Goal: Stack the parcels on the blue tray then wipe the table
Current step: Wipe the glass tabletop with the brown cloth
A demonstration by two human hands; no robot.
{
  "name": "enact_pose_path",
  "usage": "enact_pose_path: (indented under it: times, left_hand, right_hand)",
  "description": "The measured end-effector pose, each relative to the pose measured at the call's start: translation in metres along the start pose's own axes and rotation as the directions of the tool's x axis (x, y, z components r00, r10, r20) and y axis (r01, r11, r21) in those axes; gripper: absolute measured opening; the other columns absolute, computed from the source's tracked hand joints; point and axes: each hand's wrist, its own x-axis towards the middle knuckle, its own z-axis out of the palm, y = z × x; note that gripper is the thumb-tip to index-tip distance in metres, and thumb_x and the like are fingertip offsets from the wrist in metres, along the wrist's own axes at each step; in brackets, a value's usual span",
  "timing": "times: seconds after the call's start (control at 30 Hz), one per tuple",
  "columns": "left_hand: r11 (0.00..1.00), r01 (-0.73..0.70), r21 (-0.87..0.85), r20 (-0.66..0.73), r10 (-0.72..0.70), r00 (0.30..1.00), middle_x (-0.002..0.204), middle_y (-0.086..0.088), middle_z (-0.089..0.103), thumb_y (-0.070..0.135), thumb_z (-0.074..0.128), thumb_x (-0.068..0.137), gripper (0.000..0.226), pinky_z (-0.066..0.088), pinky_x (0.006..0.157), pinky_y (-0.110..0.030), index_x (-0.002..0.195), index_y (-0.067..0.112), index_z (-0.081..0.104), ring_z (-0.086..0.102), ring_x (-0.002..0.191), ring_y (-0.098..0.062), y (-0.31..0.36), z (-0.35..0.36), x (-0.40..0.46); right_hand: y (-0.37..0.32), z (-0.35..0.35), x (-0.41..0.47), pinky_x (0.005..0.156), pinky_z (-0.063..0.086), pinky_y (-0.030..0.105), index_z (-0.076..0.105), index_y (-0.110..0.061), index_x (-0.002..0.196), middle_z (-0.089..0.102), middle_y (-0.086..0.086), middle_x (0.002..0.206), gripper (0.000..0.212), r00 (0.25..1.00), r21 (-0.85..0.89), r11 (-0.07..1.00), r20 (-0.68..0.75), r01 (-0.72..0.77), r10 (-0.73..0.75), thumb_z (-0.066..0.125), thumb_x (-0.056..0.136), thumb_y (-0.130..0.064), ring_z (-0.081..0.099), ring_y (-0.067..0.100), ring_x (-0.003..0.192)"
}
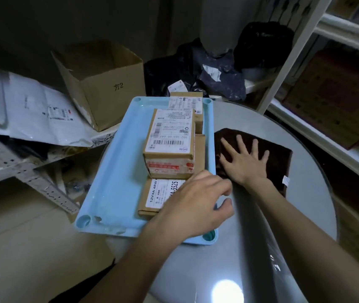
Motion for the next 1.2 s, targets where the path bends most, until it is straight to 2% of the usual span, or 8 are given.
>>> enact_pose_path:
  times: [0.17, 0.37, 0.47, 0.63, 0.73, 0.87, 1.0, 1.2]
  left_hand:
    - [0.999, -0.027, 0.036, -0.003, 0.027, 1.0, 0.079, 0.006, 0.056, 0.032, 0.053, 0.088, 0.013, 0.043, 0.082, -0.029, 0.085, 0.019, 0.054, 0.045, 0.092, -0.012, 0.001, 0.001, 0.0]
    - [1.0, -0.007, -0.002, 0.022, 0.007, 1.0, 0.088, 0.009, 0.058, 0.036, 0.048, 0.09, 0.017, 0.045, 0.085, -0.033, 0.091, 0.021, 0.057, 0.045, 0.099, -0.008, 0.001, -0.001, 0.0]
    - [1.0, -0.012, 0.017, 0.021, 0.012, 1.0, 0.089, 0.008, 0.058, 0.039, 0.045, 0.09, 0.021, 0.046, 0.085, -0.035, 0.092, 0.021, 0.057, 0.045, 0.101, -0.008, 0.0, 0.0, -0.001]
    - [0.998, -0.04, 0.054, -0.014, 0.04, 0.999, 0.085, 0.008, 0.057, 0.035, 0.051, 0.091, 0.015, 0.043, 0.083, -0.028, 0.086, 0.021, 0.055, 0.047, 0.096, -0.009, -0.001, 0.001, 0.002]
    - [0.997, -0.051, 0.064, -0.005, 0.052, 0.999, 0.082, 0.006, 0.058, 0.031, 0.054, 0.089, 0.014, 0.041, 0.083, -0.025, 0.083, 0.018, 0.057, 0.049, 0.092, -0.013, 0.0, 0.002, 0.003]
    - [0.998, -0.04, 0.058, 0.008, 0.04, 0.999, 0.085, 0.008, 0.059, 0.031, 0.055, 0.09, 0.013, 0.037, 0.081, -0.019, 0.086, 0.02, 0.058, 0.049, 0.096, -0.01, 0.001, -0.002, 0.0]
    - [0.999, -0.019, 0.042, 0.015, 0.018, 1.0, 0.09, 0.009, 0.058, 0.035, 0.052, 0.092, 0.014, 0.041, 0.084, -0.025, 0.09, 0.022, 0.057, 0.046, 0.101, -0.007, 0.001, -0.002, 0.0]
    - [0.997, -0.05, 0.053, -0.004, 0.05, 0.999, 0.086, 0.006, 0.058, 0.032, 0.053, 0.09, 0.014, 0.042, 0.084, -0.028, 0.087, 0.019, 0.057, 0.049, 0.097, -0.012, 0.001, 0.0, 0.001]
  right_hand:
    - [0.037, 0.005, -0.051, 0.119, -0.005, 0.06, 0.002, -0.059, 0.147, -0.007, -0.013, 0.166, 0.059, 0.979, -0.069, 0.977, -0.012, 0.2, -0.201, 0.015, 0.091, -0.072, -0.012, 0.029, 0.152]
    - [0.069, -0.01, 0.006, 0.116, -0.007, 0.065, 0.005, -0.063, 0.146, -0.005, -0.009, 0.167, 0.058, 0.995, 0.075, 0.992, 0.009, -0.101, 0.1, 0.016, 0.09, -0.073, -0.013, 0.035, 0.151]
    - [0.038, -0.016, 0.045, 0.114, -0.007, 0.068, 0.007, -0.056, 0.15, -0.006, -0.004, 0.167, 0.056, 0.992, 0.14, 0.982, 0.032, -0.125, 0.122, 0.017, 0.096, -0.066, -0.014, 0.04, 0.15]
    - [-0.012, -0.008, 0.03, 0.118, -0.006, 0.061, 0.012, -0.049, 0.152, -0.003, -0.011, 0.167, 0.054, 0.981, 0.03, 0.981, -0.013, 0.193, -0.193, 0.019, 0.099, -0.055, -0.011, 0.032, 0.152]
    - [0.014, -0.003, -0.001, 0.12, -0.003, 0.056, 0.013, -0.05, 0.152, 0.0, -0.017, 0.165, 0.059, 0.935, -0.011, 0.935, -0.016, 0.353, -0.353, 0.015, 0.092, -0.054, -0.008, 0.024, 0.153]
    - [0.076, -0.005, 0.007, 0.121, 0.003, 0.054, 0.012, -0.058, 0.148, 0.006, -0.017, 0.165, 0.058, 0.982, 0.005, 0.984, -0.078, 0.176, -0.175, 0.011, 0.09, -0.054, 0.0, 0.022, 0.153]
    - [0.072, -0.016, 0.049, 0.119, -0.006, 0.059, 0.009, -0.055, 0.15, -0.001, -0.01, 0.167, 0.051, 0.999, 0.103, 0.994, -0.003, -0.044, 0.044, 0.014, 0.1, -0.052, -0.008, 0.029, 0.152]
    - [0.012, -0.01, 0.037, 0.12, -0.005, 0.056, 0.01, -0.05, 0.152, -0.001, -0.014, 0.166, 0.052, 0.981, 0.043, 0.98, -0.022, 0.193, -0.192, 0.017, 0.101, -0.047, -0.009, 0.025, 0.153]
